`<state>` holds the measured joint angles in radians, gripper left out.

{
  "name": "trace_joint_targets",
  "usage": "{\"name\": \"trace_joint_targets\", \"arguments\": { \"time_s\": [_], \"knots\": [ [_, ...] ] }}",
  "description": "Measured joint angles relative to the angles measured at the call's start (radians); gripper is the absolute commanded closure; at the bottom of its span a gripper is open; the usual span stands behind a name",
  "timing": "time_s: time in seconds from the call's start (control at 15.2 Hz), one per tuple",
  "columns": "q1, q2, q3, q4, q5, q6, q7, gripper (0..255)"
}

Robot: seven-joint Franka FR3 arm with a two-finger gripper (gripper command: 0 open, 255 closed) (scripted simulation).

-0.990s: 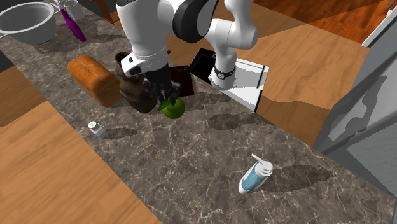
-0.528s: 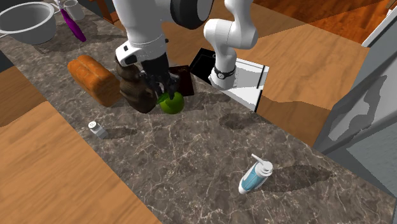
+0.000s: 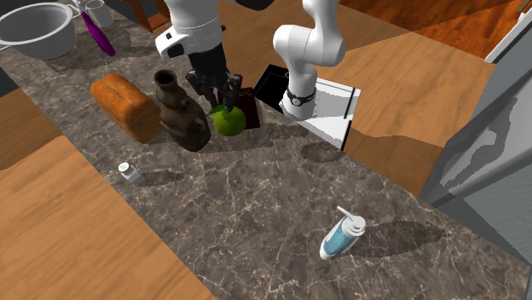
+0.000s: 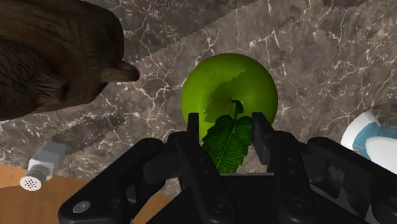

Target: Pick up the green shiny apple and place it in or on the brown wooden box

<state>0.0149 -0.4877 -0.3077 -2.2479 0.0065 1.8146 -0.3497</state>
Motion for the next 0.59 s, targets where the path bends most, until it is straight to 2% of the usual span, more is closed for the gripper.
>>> {"name": "trace_joint_targets", "arguments": {
  "time_s": [0.59],
  "knots": [
    [-0.105,-0.281,-0.050,-0.124,-0.102,-0.158,-0.085,255]
  ]
}}
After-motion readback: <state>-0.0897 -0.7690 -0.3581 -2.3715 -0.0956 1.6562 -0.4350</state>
